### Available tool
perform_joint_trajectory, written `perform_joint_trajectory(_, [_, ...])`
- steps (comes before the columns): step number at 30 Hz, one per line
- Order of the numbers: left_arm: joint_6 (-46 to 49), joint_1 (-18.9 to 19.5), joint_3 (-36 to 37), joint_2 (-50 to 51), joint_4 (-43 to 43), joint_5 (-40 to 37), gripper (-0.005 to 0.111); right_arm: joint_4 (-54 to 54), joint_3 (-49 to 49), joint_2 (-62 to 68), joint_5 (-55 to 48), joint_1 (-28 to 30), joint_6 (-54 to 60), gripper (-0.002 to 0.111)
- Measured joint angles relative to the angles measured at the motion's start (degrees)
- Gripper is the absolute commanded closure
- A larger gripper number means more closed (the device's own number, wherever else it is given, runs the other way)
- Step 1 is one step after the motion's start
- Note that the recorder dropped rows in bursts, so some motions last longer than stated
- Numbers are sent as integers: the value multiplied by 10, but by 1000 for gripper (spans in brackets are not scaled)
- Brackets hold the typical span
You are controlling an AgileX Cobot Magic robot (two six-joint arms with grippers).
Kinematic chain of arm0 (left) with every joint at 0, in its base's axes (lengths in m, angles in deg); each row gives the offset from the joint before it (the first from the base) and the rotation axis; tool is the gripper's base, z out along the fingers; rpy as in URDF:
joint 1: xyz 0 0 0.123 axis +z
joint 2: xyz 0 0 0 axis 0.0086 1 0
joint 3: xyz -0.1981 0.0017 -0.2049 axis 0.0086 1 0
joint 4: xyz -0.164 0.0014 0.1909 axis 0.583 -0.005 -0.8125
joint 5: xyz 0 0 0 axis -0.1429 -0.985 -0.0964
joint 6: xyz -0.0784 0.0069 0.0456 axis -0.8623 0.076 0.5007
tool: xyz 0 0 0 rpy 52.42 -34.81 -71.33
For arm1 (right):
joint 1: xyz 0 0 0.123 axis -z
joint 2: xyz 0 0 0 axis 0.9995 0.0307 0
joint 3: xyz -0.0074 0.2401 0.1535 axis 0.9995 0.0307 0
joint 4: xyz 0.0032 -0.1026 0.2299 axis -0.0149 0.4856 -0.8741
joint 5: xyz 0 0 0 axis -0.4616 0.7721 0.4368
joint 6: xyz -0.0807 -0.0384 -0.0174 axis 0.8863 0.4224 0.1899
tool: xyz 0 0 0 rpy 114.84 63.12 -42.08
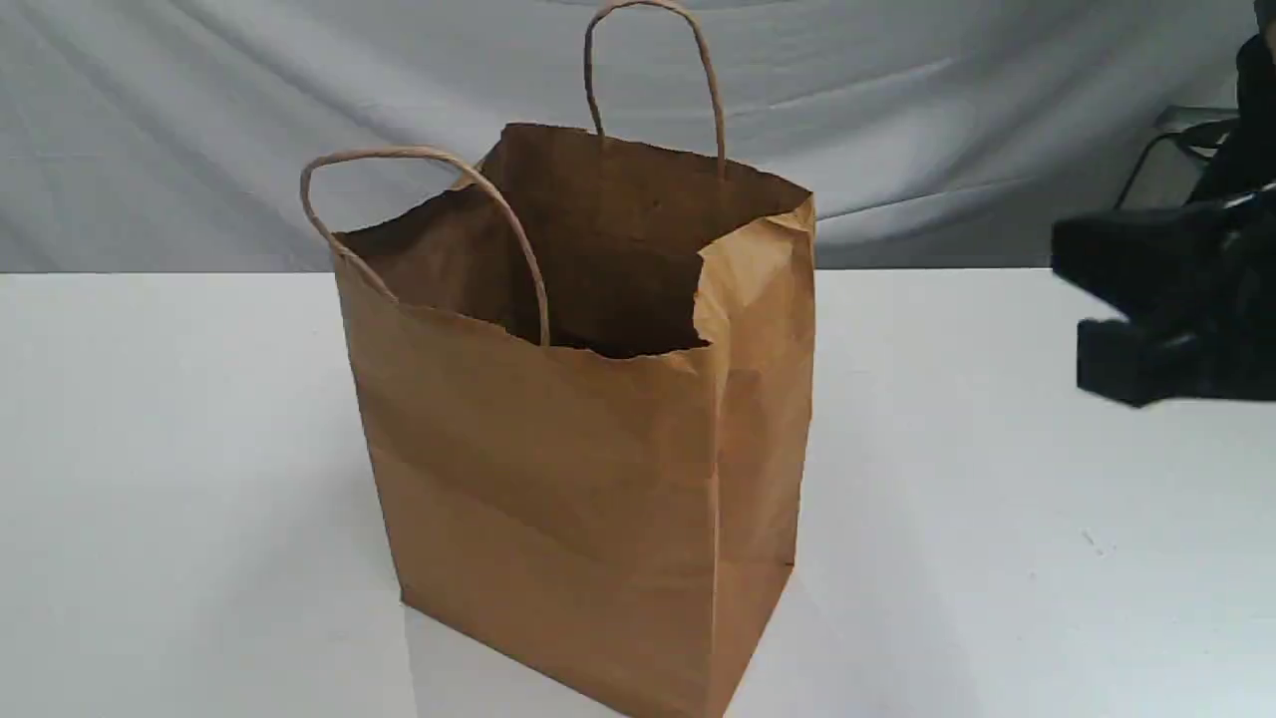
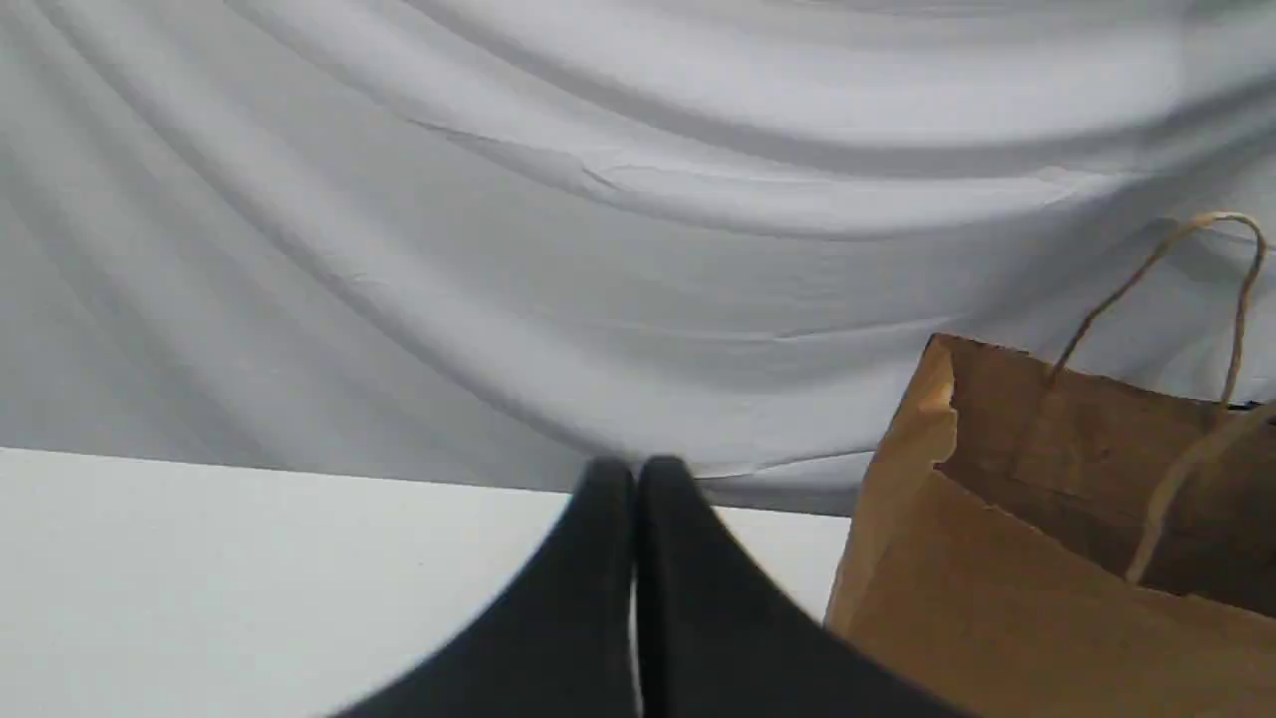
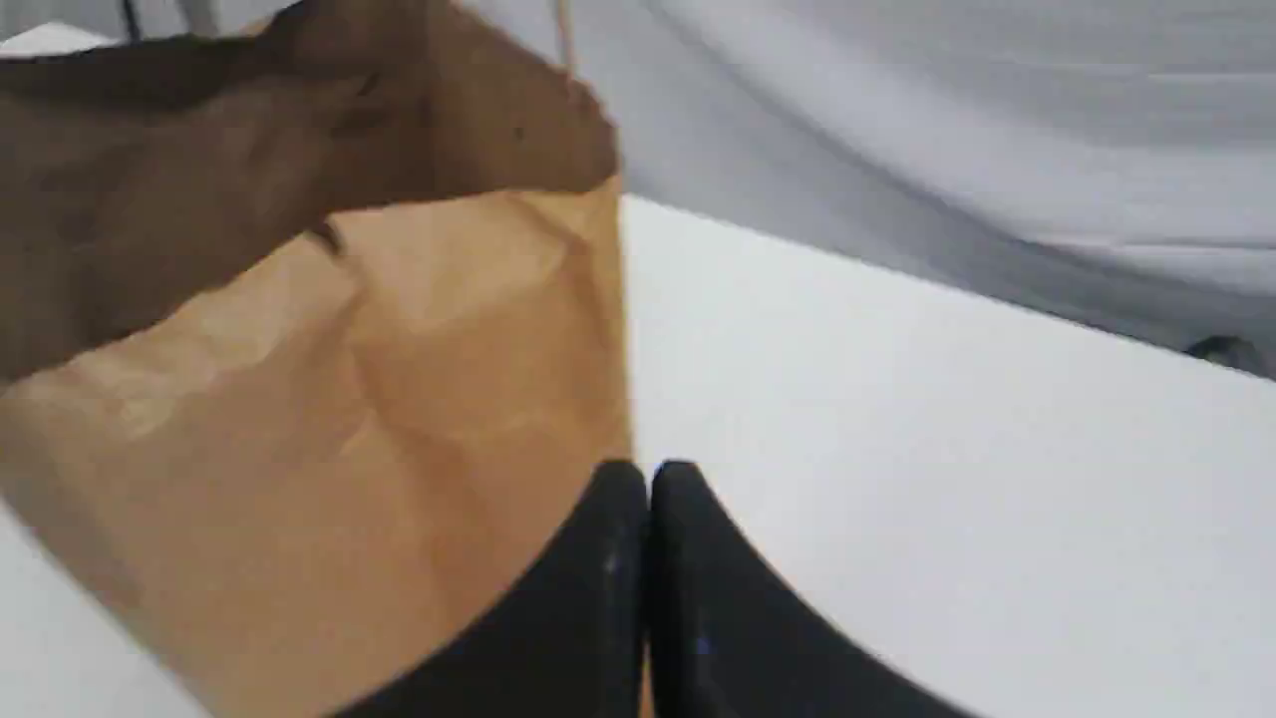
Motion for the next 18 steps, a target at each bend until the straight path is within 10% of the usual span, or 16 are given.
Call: perform_joint_trajectory(18, [0, 0, 0, 0, 3, 4, 107, -2, 1, -1, -85, 0, 3, 108])
